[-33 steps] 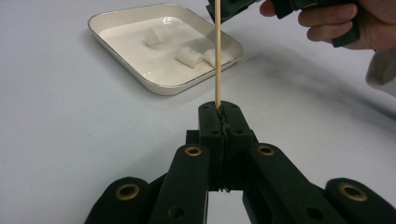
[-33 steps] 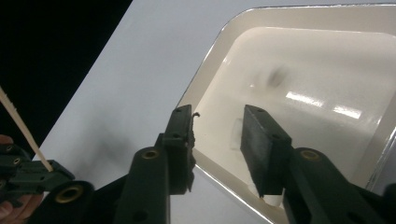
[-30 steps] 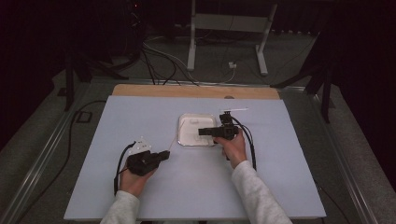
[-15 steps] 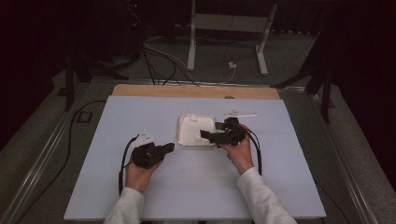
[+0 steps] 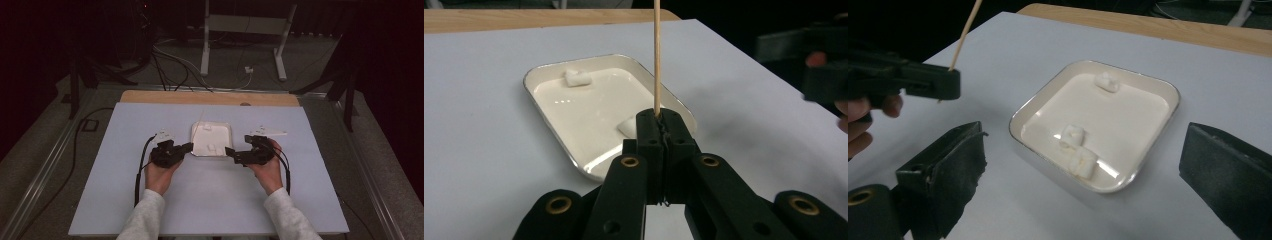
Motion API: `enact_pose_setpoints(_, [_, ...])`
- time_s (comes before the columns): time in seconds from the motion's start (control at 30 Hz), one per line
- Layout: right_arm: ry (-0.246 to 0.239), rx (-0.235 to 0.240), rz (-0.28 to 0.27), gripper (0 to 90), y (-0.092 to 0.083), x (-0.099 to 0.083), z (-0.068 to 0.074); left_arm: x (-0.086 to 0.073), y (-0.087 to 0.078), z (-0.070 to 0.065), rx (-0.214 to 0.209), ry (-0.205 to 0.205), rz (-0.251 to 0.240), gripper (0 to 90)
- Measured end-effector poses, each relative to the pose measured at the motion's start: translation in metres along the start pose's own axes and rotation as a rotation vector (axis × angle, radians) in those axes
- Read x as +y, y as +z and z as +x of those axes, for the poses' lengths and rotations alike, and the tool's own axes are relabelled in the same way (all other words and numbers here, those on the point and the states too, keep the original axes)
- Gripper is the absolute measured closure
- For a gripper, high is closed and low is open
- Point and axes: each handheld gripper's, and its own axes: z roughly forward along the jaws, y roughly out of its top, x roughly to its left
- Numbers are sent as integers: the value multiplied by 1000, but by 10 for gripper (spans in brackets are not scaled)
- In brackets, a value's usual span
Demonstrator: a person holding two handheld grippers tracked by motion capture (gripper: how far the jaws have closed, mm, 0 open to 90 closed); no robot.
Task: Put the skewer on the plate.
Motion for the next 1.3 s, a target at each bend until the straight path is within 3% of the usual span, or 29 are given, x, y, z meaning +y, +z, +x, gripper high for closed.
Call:
enact_pose_setpoints(0.2, [-14, -26, -5, 44, -11, -10, -2, 5, 20, 4, 20, -39, 23, 900])
enact_pose_setpoints(0.5, [1, -43, -6, 48, -26, -26, -7, 3, 62, 13, 85, -102, 127, 898])
enact_pose_setpoints(0.77, [17, -51, -12, 56, -34, -32, -11, -9, 87, 20, 142, -201, 211, 893])
enact_pose_setpoints(0.83, [15, -53, -14, 57, -35, -32, -10, -9, 88, 20, 146, -221, 208, 885])
enact_pose_setpoints(0.97, [11, -50, -21, 57, -36, -31, -9, -8, 88, 20, 141, -255, 195, 755])
enact_pose_setpoints(1.07, [10, -48, -23, 57, -36, -31, -8, -7, 86, 20, 133, -253, 189, 639])
enact_pose_setpoints(1.2, [12, -47, -26, 56, -38, -31, -9, -2, 76, 18, 84, -239, 164, 457])
enact_pose_setpoints(1.3, [12, -43, -35, 54, -41, -31, -9, 4, 63, 13, 62, -177, 125, 356])
